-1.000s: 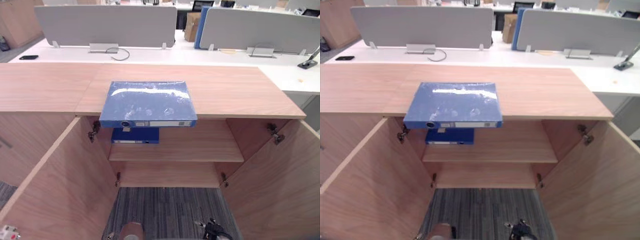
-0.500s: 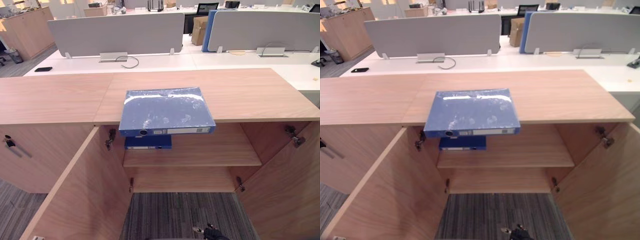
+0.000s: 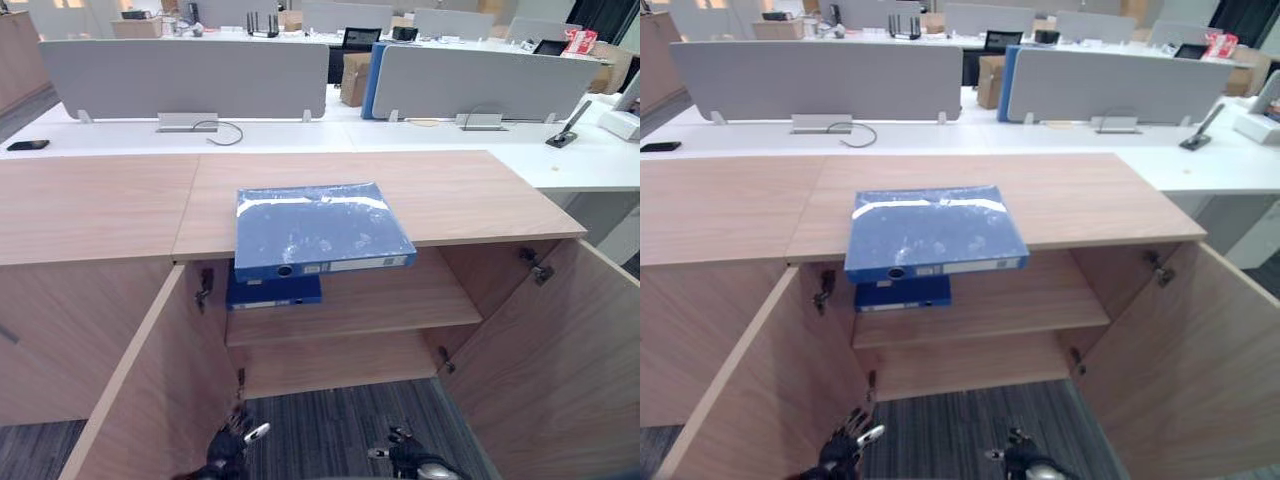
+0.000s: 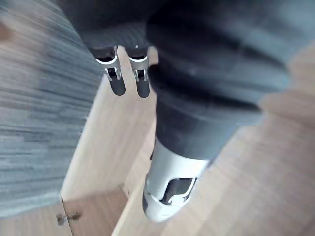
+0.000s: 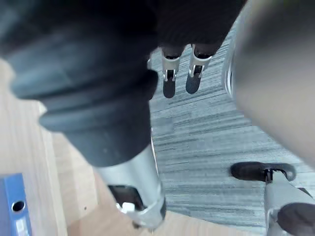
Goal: Walk over to the cabinet, pick up the folder, carry it to the office cabinet, place the folder inside the office cabinet, then close the office cabinet door
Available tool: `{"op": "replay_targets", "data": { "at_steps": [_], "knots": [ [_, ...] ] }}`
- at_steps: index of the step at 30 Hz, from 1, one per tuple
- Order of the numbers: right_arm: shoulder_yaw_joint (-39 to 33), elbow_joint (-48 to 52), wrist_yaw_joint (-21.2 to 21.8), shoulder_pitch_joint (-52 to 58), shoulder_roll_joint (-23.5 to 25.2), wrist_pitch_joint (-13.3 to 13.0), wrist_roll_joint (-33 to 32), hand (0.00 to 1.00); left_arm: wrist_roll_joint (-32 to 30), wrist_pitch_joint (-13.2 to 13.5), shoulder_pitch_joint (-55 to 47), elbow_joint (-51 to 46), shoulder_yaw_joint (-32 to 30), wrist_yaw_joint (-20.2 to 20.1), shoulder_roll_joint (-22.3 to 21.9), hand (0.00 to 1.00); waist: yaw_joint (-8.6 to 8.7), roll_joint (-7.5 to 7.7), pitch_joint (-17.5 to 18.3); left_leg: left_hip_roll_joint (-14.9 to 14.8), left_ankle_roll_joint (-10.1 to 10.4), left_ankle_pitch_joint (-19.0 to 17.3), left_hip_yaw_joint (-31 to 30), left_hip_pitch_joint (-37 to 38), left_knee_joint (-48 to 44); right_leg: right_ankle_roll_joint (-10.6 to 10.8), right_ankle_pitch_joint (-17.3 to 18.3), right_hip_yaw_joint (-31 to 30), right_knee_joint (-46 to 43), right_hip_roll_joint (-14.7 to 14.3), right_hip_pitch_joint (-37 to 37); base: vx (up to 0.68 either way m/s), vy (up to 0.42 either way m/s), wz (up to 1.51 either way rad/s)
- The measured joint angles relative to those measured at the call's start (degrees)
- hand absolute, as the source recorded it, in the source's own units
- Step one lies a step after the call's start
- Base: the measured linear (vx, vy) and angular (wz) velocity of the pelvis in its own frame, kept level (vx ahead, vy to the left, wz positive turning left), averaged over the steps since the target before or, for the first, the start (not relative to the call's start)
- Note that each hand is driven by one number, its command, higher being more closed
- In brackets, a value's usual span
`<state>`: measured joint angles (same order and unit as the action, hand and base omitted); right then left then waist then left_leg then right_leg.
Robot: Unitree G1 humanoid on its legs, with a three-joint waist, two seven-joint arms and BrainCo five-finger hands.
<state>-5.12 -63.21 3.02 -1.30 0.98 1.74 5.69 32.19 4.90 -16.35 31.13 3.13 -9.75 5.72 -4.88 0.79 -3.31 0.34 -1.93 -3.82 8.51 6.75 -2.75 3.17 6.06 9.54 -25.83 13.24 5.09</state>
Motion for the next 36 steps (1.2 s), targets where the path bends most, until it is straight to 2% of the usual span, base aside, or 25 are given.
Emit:
{"op": "replay_targets", "data": {
  "at_steps": [2,3,4,6,9,11,14,20,26,27,29,31,33,36],
  "knots": [
    [2.79,-0.14,0.22,-0.39,0.05,0.43,0.03,0.00,-0.57,-0.09,-1.18,-4.90,1.34,-0.52,1.04,0.00,0.51,0.62,0.50,0.24,0.64,-0.65,0.01,-1.21,-1.55,0.16,-0.35,-0.46,5.02,-1.11,-0.68,0.09,-0.097,0.05],
    [4.85,-0.78,0.28,-0.97,0.22,0.52,0.09,0.00,-1.51,-0.08,-2.09,-8.98,1.60,-0.80,2.22,0.00,0.51,1.84,0.91,0.94,0.92,-0.96,0.09,-1.95,-2.43,0.50,-2.55,-0.11,8.66,-1.25,-1.33,0.16,-0.171,-0.03],
    [6.26,-2.05,0.37,-2.02,0.09,0.73,0.15,0.00,-2.75,-0.08,-2.62,-11.68,1.70,-0.82,2.54,0.00,0.22,2.07,1.08,1.09,1.38,-1.33,0.35,-2.05,-2.76,1.98,-1.34,1.16,11.21,-1.09,-2.61,0.18,-0.181,-0.06],
    [8.72,-2.27,0.37,-2.64,-0.29,0.84,0.27,0.00,-3.63,-0.06,-3.21,-15.32,2.98,-0.83,2.74,0.00,0.24,1.54,1.49,-0.07,2.22,-1.88,0.16,-2.84,-3.70,2.49,-1.00,1.68,13.22,-2.29,-3.38,0.16,-0.184,0.01],
    [9.56,-2.26,0.45,-2.95,-0.84,0.85,0.31,0.00,-4.20,-0.09,-2.89,-21.12,8.50,-2.71,3.61,0.00,0.31,1.73,2.32,-2.80,3.87,-2.44,-1.34,-2.59,-3.58,2.30,-1.03,4.06,16.16,-5.18,-5.78,0.12,-0.206,0.18],
    [8.80,-2.34,0.43,-2.87,-1.90,0.85,0.30,0.00,-4.28,-0.18,-2.70,-22.82,11.08,-4.18,3.75,0.00,0.66,1.43,2.96,-3.31,4.26,-2.33,-1.95,-2.64,-2.98,1.94,-1.15,4.75,17.78,-5.89,-6.56,0.07,-0.103,0.16],
    [5.97,-2.94,0.36,-2.62,-3.21,0.91,1.57,0.00,-4.67,-0.21,-2.21,-25.32,12.89,-5.62,6.19,0.00,0.91,1.52,3.66,-3.48,4.78,-1.63,-2.88,-2.60,-1.09,1.49,-1.49,5.84,19.78,-6.47,-7.14,0.07,-0.015,0.14],
    [1.14,-4.64,0.40,-2.69,-4.28,0.91,4.07,0.00,-4.40,-0.65,-3.17,-30.48,12.38,-5.79,13.11,0.00,0.87,1.42,3.87,-2.45,4.25,-1.11,-4.95,-2.67,0.54,1.45,-2.81,7.47,24.02,-6.49,-9.18,0.06,0.035,0.18],
    [-0.72,-5.44,1.34,-3.70,-5.15,0.95,4.90,0.00,-4.68,-2.85,-6.94,-33.98,9.94,-6.64,17.12,0.00,0.75,1.42,3.77,-1.37,3.84,-0.86,-6.24,-2.69,0.58,1.02,-4.06,7.72,25.45,-5.75,-10.40,0.01,0.059,0.12],
    [-2.10,-6.32,1.36,-4.36,-5.14,0.95,5.30,0.00,-5.06,-3.23,-7.66,-35.65,9.19,-6.93,18.90,0.00,0.64,1.57,3.68,-1.21,3.68,-0.76,-6.62,-2.72,0.58,0.85,-4.23,7.82,25.44,-5.63,-10.53,-0.04,0.051,0.12],
    [-2.55,-6.47,1.37,-4.55,-5.38,0.95,5.63,0.00,-5.67,-3.27,-8.02,-37.95,8.82,-7.14,21.42,0.00,0.49,1.61,3.43,-0.84,3.37,-0.56,-7.40,-2.78,0.58,0.85,-4.24,8.33,25.44,-5.30,-10.79,-0.05,0.036,0.21],
    [-2.56,-6.79,1.50,-4.60,-5.59,0.92,5.61,0.00,-5.92,-2.91,-9.10,-42.07,7.84,-8.73,26.72,0.00,0.45,1.54,3.15,-0.55,2.99,-0.31,-8.18,-2.75,0.62,0.86,-4.40,9.18,25.42,-5.04,-11.23,-0.09,0.033,0.19],
    [-2.58,-6.80,1.92,-4.60,-5.61,0.88,5.61,0.00,-5.87,-2.11,-9.93,-43.13,5.16,-9.82,28.69,0.00,-0.14,1.53,2.83,-0.46,2.80,-0.08,-8.28,-2.75,0.68,0.88,-4.54,9.19,25.42,-4.99,-11.22,-0.10,0.022,0.01],
    [-2.79,-6.81,2.14,-4.54,-5.98,0.89,5.60,0.00,-6.11,-2.04,-10.32,-43.26,2.08,-9.84,28.75,0.00,-0.89,1.32,2.11,0.24,2.76,1.06,-8.99,-2.73,1.69,0.88,-4.52,9.42,25.53,-4.68,-11.08,-0.11,0.006,0.07]
  ]
}}
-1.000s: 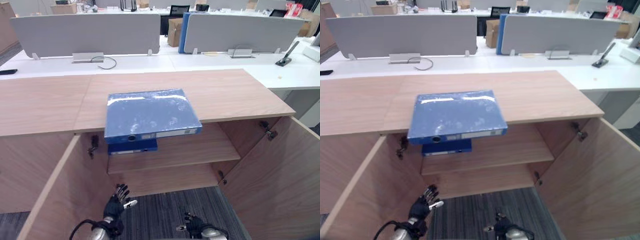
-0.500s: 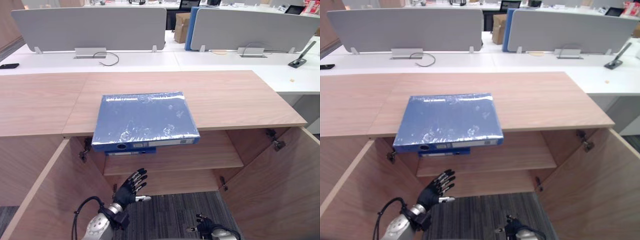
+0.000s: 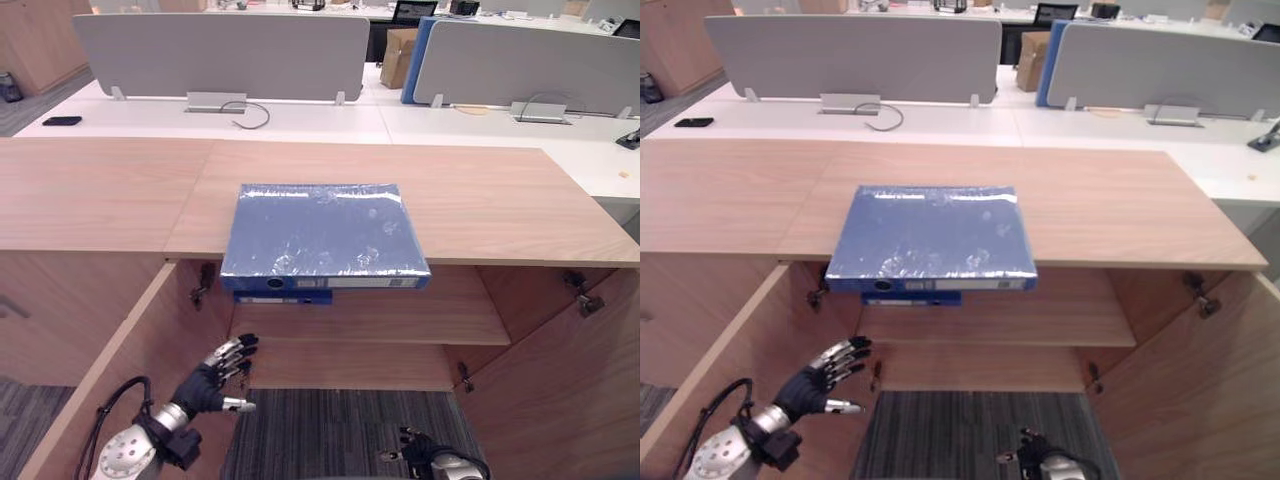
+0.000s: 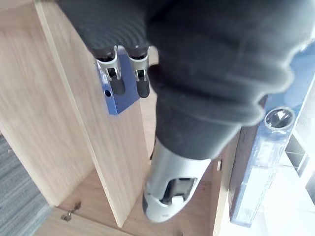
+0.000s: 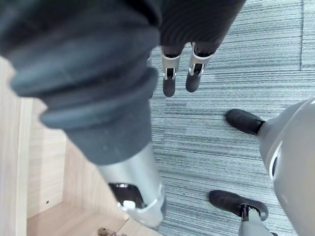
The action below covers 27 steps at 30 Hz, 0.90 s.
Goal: Walk over to the cabinet, pick up the folder, carry it to the office cabinet, place the folder inside the office cabinet, then close the office cabinet door
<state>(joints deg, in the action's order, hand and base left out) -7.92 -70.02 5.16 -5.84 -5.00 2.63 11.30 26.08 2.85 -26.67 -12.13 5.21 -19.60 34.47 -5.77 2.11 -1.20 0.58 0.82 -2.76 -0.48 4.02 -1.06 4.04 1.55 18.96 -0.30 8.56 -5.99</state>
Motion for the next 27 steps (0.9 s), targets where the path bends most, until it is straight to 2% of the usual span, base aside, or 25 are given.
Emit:
{"op": "replay_targets", "data": {
  "at_steps": [4,9,14,17,19,21,24,27],
  "knots": [
    [-2.16,0.02,0.33,0.28,-0.60,0.00,-0.02,0.00,-1.42,0.14,-1.94,-2.61,-3.99,0.75,-0.98,0.00,-0.29,0.18,-0.37,0.15,0.08,2.12,-2.10,-0.09,2.28,-0.02,0.04,1.56,0.10,-0.03,0.36,-0.08,-0.020,0.24],
    [-4.54,-1.92,-0.28,0.73,-1.53,-0.03,-0.59,0.00,-0.50,2.89,-3.58,-9.21,-13.05,5.44,-8.49,0.00,-2.90,0.41,-0.98,0.07,0.49,2.66,-4.90,-2.23,1.47,0.02,0.10,3.23,0.14,-0.38,0.61,-0.03,-0.029,0.28],
    [-6.70,-2.23,-0.99,0.95,-1.47,-0.02,-0.71,0.00,1.33,5.50,-3.94,-13.69,-20.69,10.14,-17.16,0.00,-3.88,0.46,-1.76,0.11,0.78,2.45,-6.48,-3.94,-0.37,-0.12,0.20,3.24,0.14,-0.57,0.64,-0.01,-0.014,0.18],
    [-6.70,-2.24,-1.13,0.96,-1.41,0.02,-0.84,0.00,0.39,5.53,-4.06,-16.19,-23.50,13.00,-20.79,0.00,-4.36,0.49,-2.00,0.09,0.85,2.38,-6.61,-4.20,-0.86,-0.17,0.23,3.24,0.10,-0.63,0.61,-0.02,-0.003,0.02],
    [-6.70,-2.24,-1.39,0.94,-1.32,0.08,-0.93,0.00,-1.68,5.65,-3.42,-18.86,-26.29,15.70,-24.30,0.00,-4.48,0.52,-2.03,0.10,0.92,2.28,-6.89,-4.95,-1.59,-0.25,0.29,3.28,0.06,-0.68,0.83,-0.05,-0.001,0.05],
    [-6.69,-2.24,-1.75,0.99,-1.16,0.17,-1.02,0.00,-3.14,5.91,-2.75,-20.22,-27.19,17.37,-26.03,0.00,-4.49,0.56,-2.15,0.09,0.93,2.28,-7.09,-5.06,-1.88,-0.22,0.27,3.39,0.00,-0.73,0.81,-0.03,-0.002,0.05],
    [-6.54,-2.23,-2.45,0.93,-0.64,0.54,-1.06,0.00,-9.56,6.58,0.56,-23.65,-26.74,22.24,-28.89,0.00,-4.49,0.60,-2.17,0.08,1.01,2.29,-7.57,-5.30,-2.24,-0.19,0.25,3.78,-0.01,-0.80,0.73,-0.03,-0.002,0.06],
    [-5.86,-2.24,-2.99,0.96,0.23,0.77,-1.03,0.00,-16.90,7.69,5.75,-26.95,-25.10,27.50,-29.38,0.00,-4.24,0.64,-2.20,-0.04,1.08,2.31,-7.64,-5.36,-2.27,-0.16,0.23,3.83,0.08,-0.92,1.01,-0.01,0.000,0.02]
  ]
}}
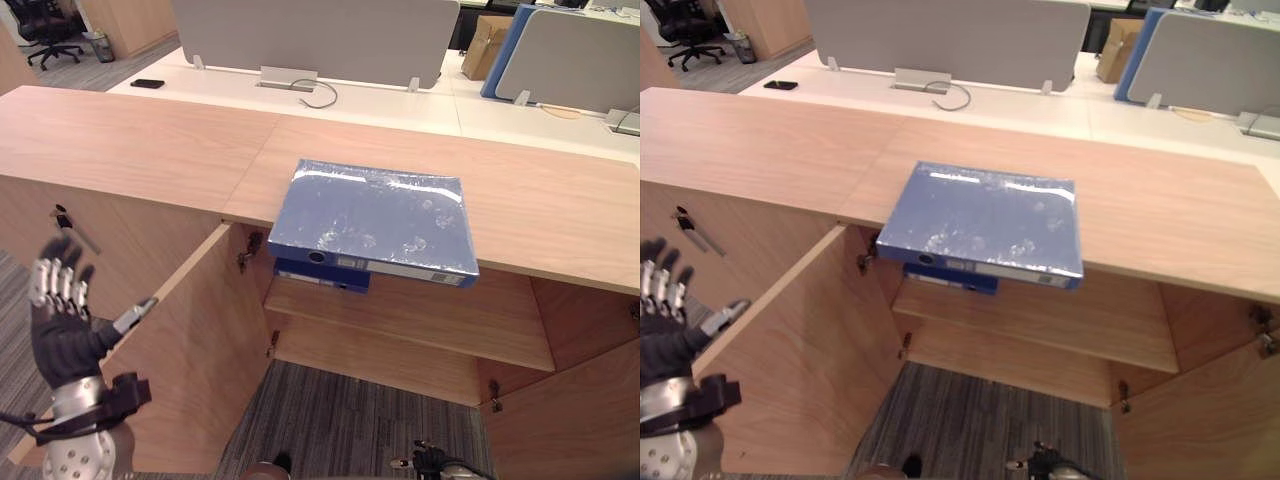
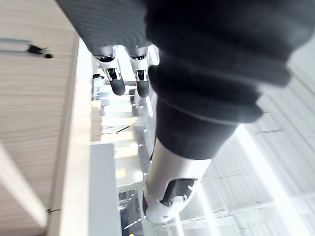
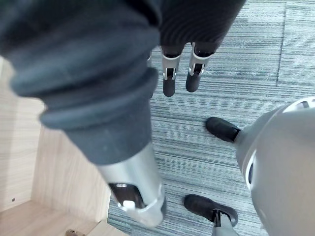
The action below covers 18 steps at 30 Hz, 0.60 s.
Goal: Walk over to the cabinet, pick up the folder, carry it to the office cabinet, place the folder inside the office cabinet, then close the office cabinet door
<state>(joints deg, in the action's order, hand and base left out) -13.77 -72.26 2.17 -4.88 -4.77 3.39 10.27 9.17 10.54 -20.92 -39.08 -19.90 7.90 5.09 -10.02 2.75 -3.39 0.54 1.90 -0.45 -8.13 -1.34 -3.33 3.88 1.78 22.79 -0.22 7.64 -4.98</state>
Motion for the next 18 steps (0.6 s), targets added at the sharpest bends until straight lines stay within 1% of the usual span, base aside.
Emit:
{"op": "replay_targets", "data": {
  "at_steps": [1,3,4,5,8,9,10,12,13,15,18],
  "knots": [
    [0.20,0.00,-0.05,0.00,0.13,0.02,0.01,0.00,-1.49,0.14,1.39,-0.50,0.94,1.06,0.07,0.00,0.11,0.01,-0.01,-0.01,0.01,0.00,0.00,0.00,0.00,0.01,0.00,0.00,0.03,-0.01,0.00,0.00,0.000,0.00],
    [1.06,0.00,-0.37,-0.11,0.64,0.04,0.06,0.00,-11.25,0.09,7.52,-1.17,5.75,6.24,1.00,0.00,0.70,0.03,-0.01,-0.03,0.03,0.01,0.03,0.01,0.01,0.02,-0.03,-0.01,0.12,-0.05,-0.02,0.00,0.000,0.00],
    [1.98,0.01,-0.48,-0.17,0.69,0.03,0.08,0.00,-13.21,0.06,8.95,-1.17,7.13,7.09,1.56,0.00,0.99,0.05,-0.02,-0.05,0.03,0.02,0.06,0.01,0.01,0.02,-0.03,-0.02,0.15,-0.06,-0.02,0.01,0.007,-0.06],
    [2.69,0.01,-0.74,-0.30,0.93,0.03,0.14,0.00,-18.92,-0.32,13.18,-1.11,12.09,9.12,4.07,0.00,1.52,0.15,-0.01,-0.15,0.03,0.01,0.55,0.08,0.05,0.02,-0.07,-0.38,0.25,-0.11,-0.01,0.02,0.007,-0.10],
    [3.81,0.00,-1.60,-0.45,1.03,0.04,0.14,0.00,-26.78,-1.11,17.96,-0.85,18.55,9.98,6.37,0.00,1.84,0.26,0.07,-0.27,0.05,-0.01,1.35,0.32,0.18,0.01,-0.13,-1.20,0.27,-0.13,0.00,0.03,0.012,-0.15],
    [4.91,0.05,-1.98,-0.65,1.20,0.02,0.14,0.00,-30.90,-1.11,20.25,-0.79,21.71,10.29,6.86,0.00,2.88,0.35,0.13,-0.35,0.05,-0.02,1.74,0.51,0.33,-0.01,-0.15,-1.56,0.27,-0.14,0.09,0.02,0.016,-0.20],
    [5.09,0.05,-2.20,-0.69,1.39,0.00,0.14,0.00,-33.05,-1.10,21.30,-0.59,23.26,10.82,6.84,0.00,3.22,0.35,0.15,-0.47,0.05,-0.02,2.17,0.67,0.47,-0.08,-0.22,-2.08,0.27,-0.19,0.26,0.01,0.013,-0.23],
    [6.05,0.02,-2.45,-0.41,1.71,0.00,0.13,0.00,-36.82,-1.11,22.98,1.17,26.14,12.33,6.81,0.00,3.28,0.34,0.19,-0.85,0.05,-0.02,3.28,1.40,1.14,-0.18,-0.41,-3.33,0.31,-0.43,0.54,0.00,0.012,-0.32],
    [6.70,0.02,-2.67,-0.06,1.86,-0.01,0.12,0.00,-39.53,-1.41,23.68,3.10,28.31,13.92,6.75,0.00,3.55,0.42,0.35,-0.93,0.05,-0.02,3.77,1.54,1.22,-0.23,-0.46,-3.79,0.35,-0.51,0.62,0.00,0.012,-0.26],
    [6.94,-0.25,-3.55,0.11,2.07,-0.02,0.12,0.00,-43.79,-2.27,24.32,5.68,31.12,15.77,6.45,0.00,4.05,0.43,0.60,-1.00,0.05,-0.02,4.09,1.53,1.25,-0.28,-0.56,-4.12,0.39,-0.56,0.82,-0.01,0.015,-0.11],
    [7.13,-1.10,-4.50,0.86,2.22,-0.09,0.13,0.00,-50.13,-3.29,25.74,9.23,36.68,17.52,6.45,0.00,4.28,0.50,1.59,-1.02,0.05,-0.02,4.19,1.52,1.42,-0.25,-0.62,-4.22,0.40,-0.55,0.93,-0.01,0.006,-0.02]
  ]
}}
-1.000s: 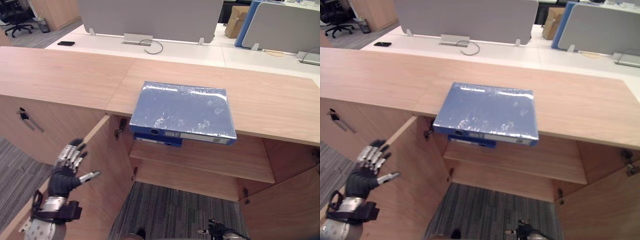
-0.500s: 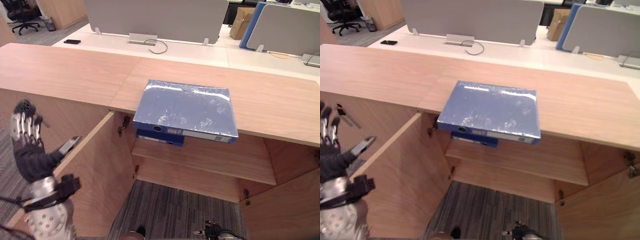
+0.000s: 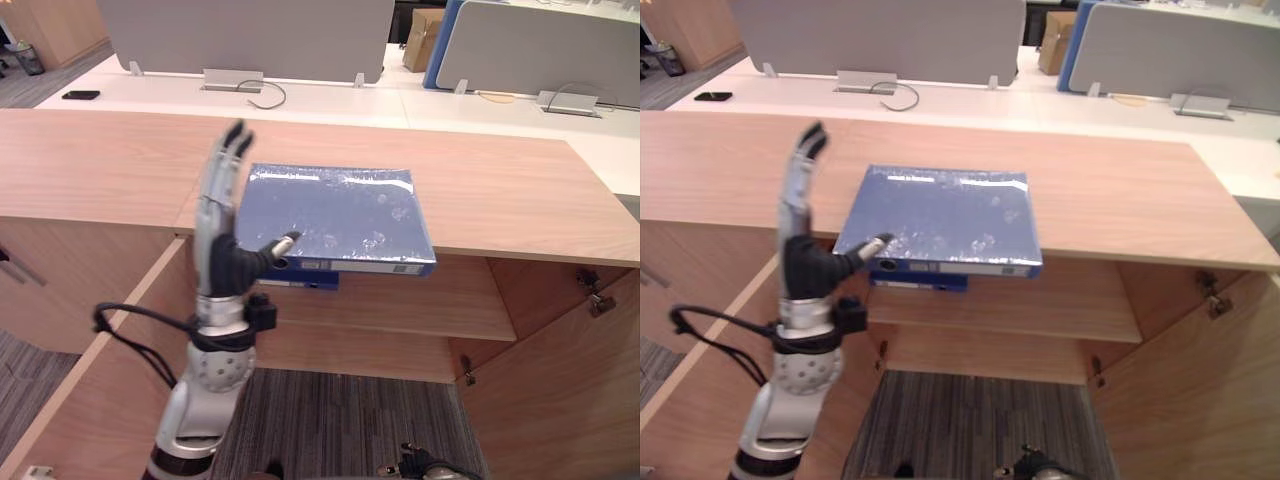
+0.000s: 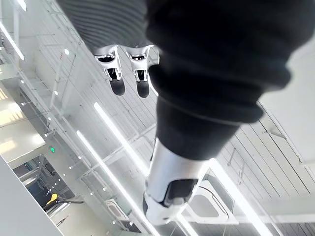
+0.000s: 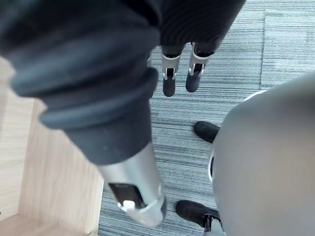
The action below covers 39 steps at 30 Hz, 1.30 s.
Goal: Walk over to the cabinet, pick up the folder, carry it to the office cabinet, place the folder inside the office cabinet, then close the office cabinet door
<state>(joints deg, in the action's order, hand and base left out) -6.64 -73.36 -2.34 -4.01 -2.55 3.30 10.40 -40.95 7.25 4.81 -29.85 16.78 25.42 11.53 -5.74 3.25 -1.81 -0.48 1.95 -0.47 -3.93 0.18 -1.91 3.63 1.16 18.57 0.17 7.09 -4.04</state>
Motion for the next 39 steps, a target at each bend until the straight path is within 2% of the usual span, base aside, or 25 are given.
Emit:
{"op": "replay_targets", "data": {
  "at_steps": [6,15,23,26,28,31,39],
  "knots": [
    [-0.01,-0.17,-0.40,1.08,0.51,-0.02,0.03,0.00,-7.87,-0.14,3.95,3.36,5.70,0.02,0.58,0.00,0.51,0.07,1.66,-0.05,0.00,0.03,0.18,0.02,0.07,0.14,-0.15,-0.18,0.05,0.01,0.09,0.00,0.000,0.00],
    [0.02,-0.17,-0.53,1.04,0.54,-0.17,0.01,0.00,-10.56,-0.10,6.75,7.51,9.46,-0.10,2.46,0.00,2.38,0.17,3.30,-0.37,-0.03,0.11,1.83,0.89,0.89,0.21,-0.92,-1.85,0.78,-0.10,0.13,-0.01,0.022,-0.10],
    [0.04,-0.14,-0.52,1.39,0.53,-0.19,0.00,0.00,-12.52,-0.39,7.73,11.79,10.07,-0.27,3.29,0.00,3.29,0.22,3.42,-0.62,0.00,0.10,2.62,1.03,1.04,-0.04,-1.27,-2.54,1.10,-0.44,0.30,-0.01,0.017,-0.05],
    [0.03,0.68,-0.53,1.37,0.48,-0.31,-0.11,0.00,-13.53,-1.21,7.76,17.12,9.96,-0.74,4.36,0.00,3.63,0.18,3.78,-0.62,0.20,0.49,3.20,1.31,1.98,-0.22,-2.56,-3.00,3.17,-0.93,-0.03,0.00,0.016,-0.11],
    [0.00,1.26,-0.52,1.46,0.43,-0.34,-0.11,0.00,-13.50,-1.92,7.70,20.21,9.75,-1.38,4.82,0.00,4.53,0.14,3.80,-0.66,0.25,1.08,3.24,1.68,3.08,-0.29,-2.88,-2.90,3.77,-1.05,-0.08,0.00,0.000,0.00],
    [-0.07,1.66,-0.51,1.49,0.43,-0.34,-0.13,0.00,-13.15,-2.51,7.60,21.58,8.43,-1.98,4.83,0.00,5.36,0.13,3.78,-0.64,0.24,1.49,3.52,2.71,4.42,-0.30,-3.11,-2.85,4.42,-1.07,-0.38,-0.01,0.014,-0.04],
    [-0.22,1.85,-0.31,1.47,0.51,-0.33,-0.13,0.00,-12.11,-3.43,7.24,23.43,5.43,-2.63,4.51,0.00,6.14,0.05,3.73,-0.58,0.15,1.68,3.94,3.08,5.63,-0.27,-3.16,-2.92,4.60,-1.04,-0.35,0.02,0.011,-0.02]
  ]
}}
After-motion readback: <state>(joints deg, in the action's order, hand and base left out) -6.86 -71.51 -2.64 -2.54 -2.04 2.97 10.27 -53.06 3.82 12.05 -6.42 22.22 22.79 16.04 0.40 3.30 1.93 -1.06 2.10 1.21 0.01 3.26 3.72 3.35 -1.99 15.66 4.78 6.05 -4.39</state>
